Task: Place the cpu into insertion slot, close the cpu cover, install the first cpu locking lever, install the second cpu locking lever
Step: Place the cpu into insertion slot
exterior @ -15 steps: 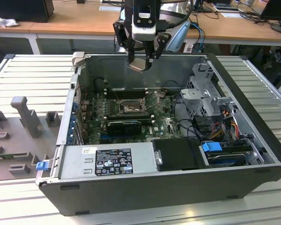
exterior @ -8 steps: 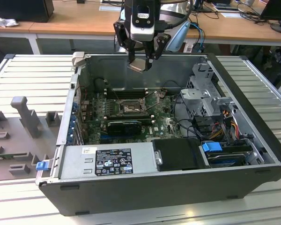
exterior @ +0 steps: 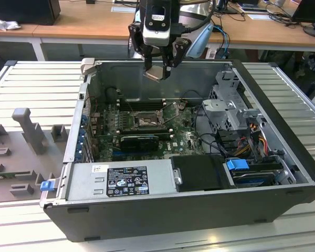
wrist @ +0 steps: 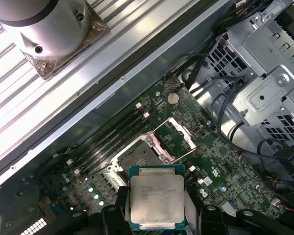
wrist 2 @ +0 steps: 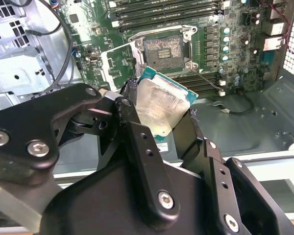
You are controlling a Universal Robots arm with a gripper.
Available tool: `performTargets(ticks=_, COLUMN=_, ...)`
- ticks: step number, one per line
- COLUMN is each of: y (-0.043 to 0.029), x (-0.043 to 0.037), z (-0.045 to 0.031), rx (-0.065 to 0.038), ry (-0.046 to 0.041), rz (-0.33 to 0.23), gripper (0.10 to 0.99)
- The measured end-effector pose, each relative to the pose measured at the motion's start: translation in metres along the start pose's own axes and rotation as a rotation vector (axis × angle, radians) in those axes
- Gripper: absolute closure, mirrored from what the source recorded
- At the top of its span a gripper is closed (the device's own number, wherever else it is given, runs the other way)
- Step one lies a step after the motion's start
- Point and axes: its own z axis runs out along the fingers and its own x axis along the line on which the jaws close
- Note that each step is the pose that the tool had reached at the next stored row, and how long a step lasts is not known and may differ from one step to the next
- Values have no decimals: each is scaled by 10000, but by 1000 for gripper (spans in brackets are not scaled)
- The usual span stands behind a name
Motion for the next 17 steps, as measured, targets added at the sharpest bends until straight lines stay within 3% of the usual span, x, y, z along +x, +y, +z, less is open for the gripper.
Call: performTargets(ticks=17, y=-1, x=0, z=8, rx=-25, ry=-118, rz=1344, gripper=553)
